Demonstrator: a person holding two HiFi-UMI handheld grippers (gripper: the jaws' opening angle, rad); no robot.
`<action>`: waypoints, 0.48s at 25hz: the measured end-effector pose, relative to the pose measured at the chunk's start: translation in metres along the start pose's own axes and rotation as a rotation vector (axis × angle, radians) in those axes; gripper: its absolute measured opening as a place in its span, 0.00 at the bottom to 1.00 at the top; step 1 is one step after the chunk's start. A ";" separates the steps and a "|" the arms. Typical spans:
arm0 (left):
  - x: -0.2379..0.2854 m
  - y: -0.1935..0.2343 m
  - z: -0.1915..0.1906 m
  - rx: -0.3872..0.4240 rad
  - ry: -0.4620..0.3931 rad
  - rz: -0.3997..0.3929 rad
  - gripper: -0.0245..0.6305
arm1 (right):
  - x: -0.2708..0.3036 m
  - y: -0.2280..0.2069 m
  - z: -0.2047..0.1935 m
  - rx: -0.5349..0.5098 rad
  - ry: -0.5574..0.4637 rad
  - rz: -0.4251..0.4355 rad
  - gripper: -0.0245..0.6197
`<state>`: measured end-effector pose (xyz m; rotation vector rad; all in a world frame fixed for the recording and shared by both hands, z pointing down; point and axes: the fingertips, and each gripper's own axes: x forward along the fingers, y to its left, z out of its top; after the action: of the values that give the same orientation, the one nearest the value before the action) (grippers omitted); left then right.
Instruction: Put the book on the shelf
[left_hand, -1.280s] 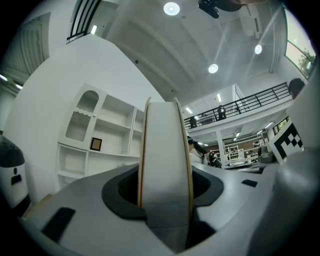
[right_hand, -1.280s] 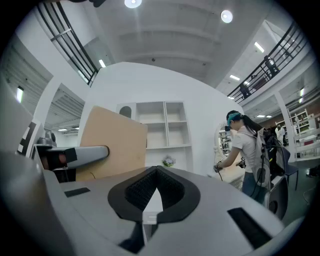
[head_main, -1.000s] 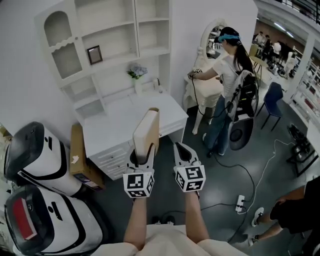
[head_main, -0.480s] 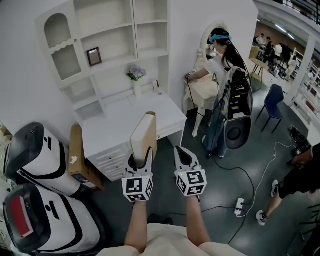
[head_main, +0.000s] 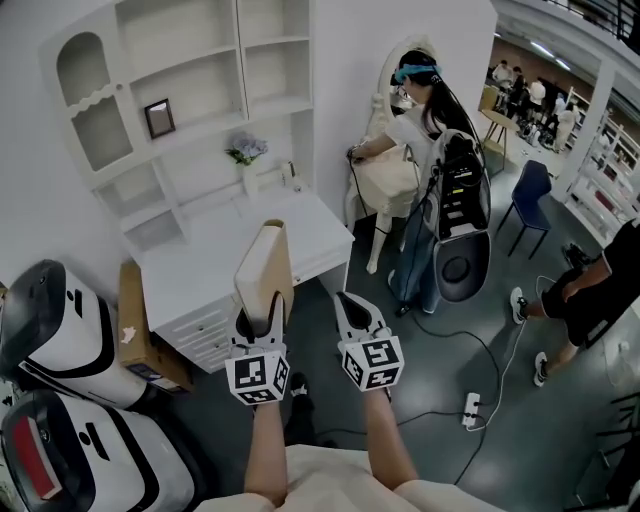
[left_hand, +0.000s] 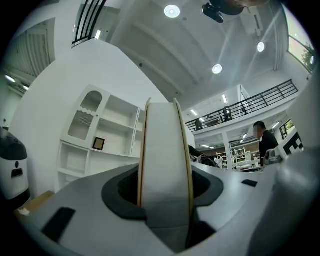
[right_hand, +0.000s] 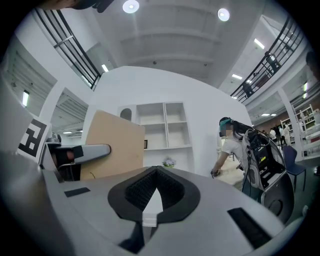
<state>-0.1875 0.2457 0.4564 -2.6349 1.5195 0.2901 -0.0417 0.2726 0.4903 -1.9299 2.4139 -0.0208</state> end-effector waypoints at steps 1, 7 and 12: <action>0.009 0.000 -0.002 -0.001 -0.003 -0.004 0.37 | 0.006 -0.006 0.000 -0.003 -0.001 -0.006 0.08; 0.068 0.013 -0.016 -0.029 -0.025 0.002 0.37 | 0.056 -0.042 -0.001 -0.040 0.003 -0.007 0.08; 0.130 0.034 -0.029 -0.032 -0.019 -0.010 0.37 | 0.116 -0.068 0.006 -0.026 -0.020 -0.012 0.08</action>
<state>-0.1503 0.1135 0.4589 -2.6551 1.5082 0.3407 -0.0011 0.1443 0.4831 -1.9457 2.4026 0.0293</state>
